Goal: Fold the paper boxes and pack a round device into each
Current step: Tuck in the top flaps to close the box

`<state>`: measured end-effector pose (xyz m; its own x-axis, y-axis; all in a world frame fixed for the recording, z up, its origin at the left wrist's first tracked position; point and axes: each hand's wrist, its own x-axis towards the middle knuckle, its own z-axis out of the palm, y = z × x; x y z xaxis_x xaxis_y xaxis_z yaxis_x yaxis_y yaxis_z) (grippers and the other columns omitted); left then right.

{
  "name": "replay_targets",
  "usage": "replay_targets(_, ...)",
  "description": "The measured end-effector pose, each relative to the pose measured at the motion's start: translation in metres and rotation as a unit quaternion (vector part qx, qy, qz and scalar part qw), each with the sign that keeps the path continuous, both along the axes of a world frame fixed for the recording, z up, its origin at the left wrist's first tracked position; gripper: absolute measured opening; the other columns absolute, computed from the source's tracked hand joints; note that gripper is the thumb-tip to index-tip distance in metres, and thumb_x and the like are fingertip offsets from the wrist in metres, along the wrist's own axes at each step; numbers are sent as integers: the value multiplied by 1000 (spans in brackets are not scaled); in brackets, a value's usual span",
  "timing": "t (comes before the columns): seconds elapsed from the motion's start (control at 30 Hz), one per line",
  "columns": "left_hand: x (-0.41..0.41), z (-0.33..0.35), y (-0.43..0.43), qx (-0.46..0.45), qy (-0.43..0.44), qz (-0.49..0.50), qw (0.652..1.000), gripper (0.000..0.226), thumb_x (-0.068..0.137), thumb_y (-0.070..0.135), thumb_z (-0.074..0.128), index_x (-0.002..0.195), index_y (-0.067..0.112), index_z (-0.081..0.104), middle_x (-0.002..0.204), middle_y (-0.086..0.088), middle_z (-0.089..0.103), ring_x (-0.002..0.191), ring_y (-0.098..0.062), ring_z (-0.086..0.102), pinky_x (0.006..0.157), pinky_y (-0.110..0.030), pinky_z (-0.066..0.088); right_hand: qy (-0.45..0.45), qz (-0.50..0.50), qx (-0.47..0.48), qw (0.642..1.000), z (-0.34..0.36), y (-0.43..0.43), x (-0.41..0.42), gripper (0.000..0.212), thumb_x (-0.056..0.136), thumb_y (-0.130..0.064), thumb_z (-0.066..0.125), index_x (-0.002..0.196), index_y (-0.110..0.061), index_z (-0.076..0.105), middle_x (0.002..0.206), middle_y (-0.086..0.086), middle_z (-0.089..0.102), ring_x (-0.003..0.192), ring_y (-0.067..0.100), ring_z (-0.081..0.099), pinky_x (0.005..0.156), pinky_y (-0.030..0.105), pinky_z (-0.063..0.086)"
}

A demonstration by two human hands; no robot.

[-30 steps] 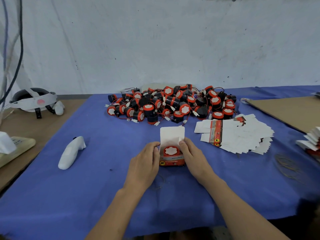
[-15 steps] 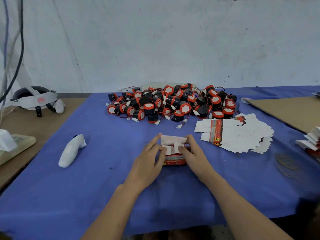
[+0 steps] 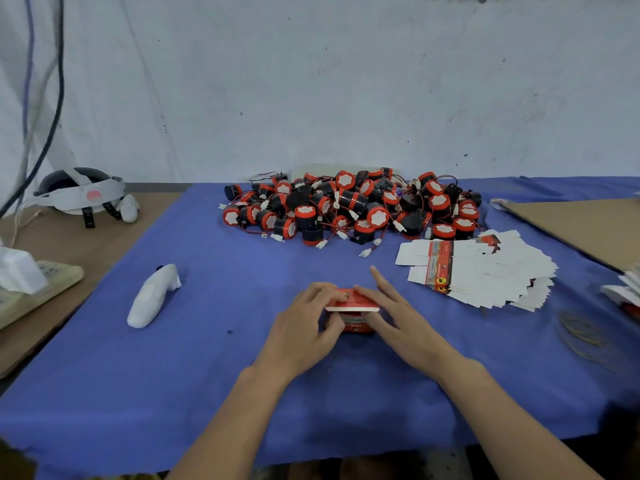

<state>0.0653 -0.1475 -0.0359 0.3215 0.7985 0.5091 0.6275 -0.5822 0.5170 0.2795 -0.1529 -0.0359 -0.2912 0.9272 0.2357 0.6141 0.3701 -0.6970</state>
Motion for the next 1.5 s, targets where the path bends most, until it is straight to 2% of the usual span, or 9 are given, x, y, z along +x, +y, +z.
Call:
replay_targets(0.13,-2,-2,2,-37,-3,-12,999,35,90,48,36,117,36,53,135,27,43,122,0,45,83,-28,53,-70,6,26,997,2,-6,-3,83,82,-83,35,155,-46,23,153,-46,6,139,-13,21,113,19,29)
replay_targets(0.3,-1,-4,4,-96,-3,-19,995,53,90,57,40,140,39,37,133,33,44,121,10,43,97,-29,48,-65,7,37,997,0,-5,-2,61,93,-69,32,152,-49,31,158,-38,17,142,-6,29,113,22,34)
replay_targets(0.5,1,-6,4,-53,12,-14,998,29,99,43,51,127,36,51,144,22,44,129,1,44,99,-32,49,-52,4,52,997,-3,-1,-1,44,100,-51,47,144,-52,43,156,-31,29,136,-1,42,100,10,36)
replay_targets(0.63,0,-5,3,-41,-12,1,999,22,101,39,52,122,36,54,136,22,53,123,2,49,95,-33,50,-26,-5,65,998,-2,-3,-2,40,95,-66,31,133,-64,43,153,-29,37,132,0,47,103,24,45)
replay_targets(0.83,0,-2,1,-48,-24,0,999,20,100,44,49,119,42,50,131,23,57,115,-3,55,88,-37,54,1,-29,63,998,0,-3,-5,48,95,-67,26,131,-55,55,135,-37,45,120,-8,48,90,3,39)
replay_targets(1.0,1,-1,-1,-53,-42,5,998,32,95,63,36,115,43,50,118,17,65,100,-5,61,78,-38,56,10,-41,97,994,0,-2,-6,51,96,-68,27,125,-43,61,114,-48,50,106,-16,52,88,13,49)
replay_targets(1.17,0,-1,-1,-57,-53,-9,997,30,97,60,38,111,38,54,131,17,61,107,-8,62,81,-38,57,5,-48,81,996,-3,0,-4,54,94,-65,31,129,-39,63,137,-18,58,113,-1,55,96,28,52)
replay_targets(1.3,-2,-3,-1,-67,-53,-10,996,29,99,53,42,117,35,56,134,15,60,108,-9,62,84,-39,57,-9,-32,65,997,-2,-4,-3,40,94,-69,28,127,-61,49,143,-23,52,123,-1,51,101,27,48)
replay_targets(1.5,-3,-3,-3,-79,-63,-19,995,28,100,44,44,123,33,56,131,19,58,108,-6,60,87,-38,54,-85,-32,110,990,1,-9,-4,49,99,-60,29,141,-47,50,148,-20,47,133,3,41,112,29,35)
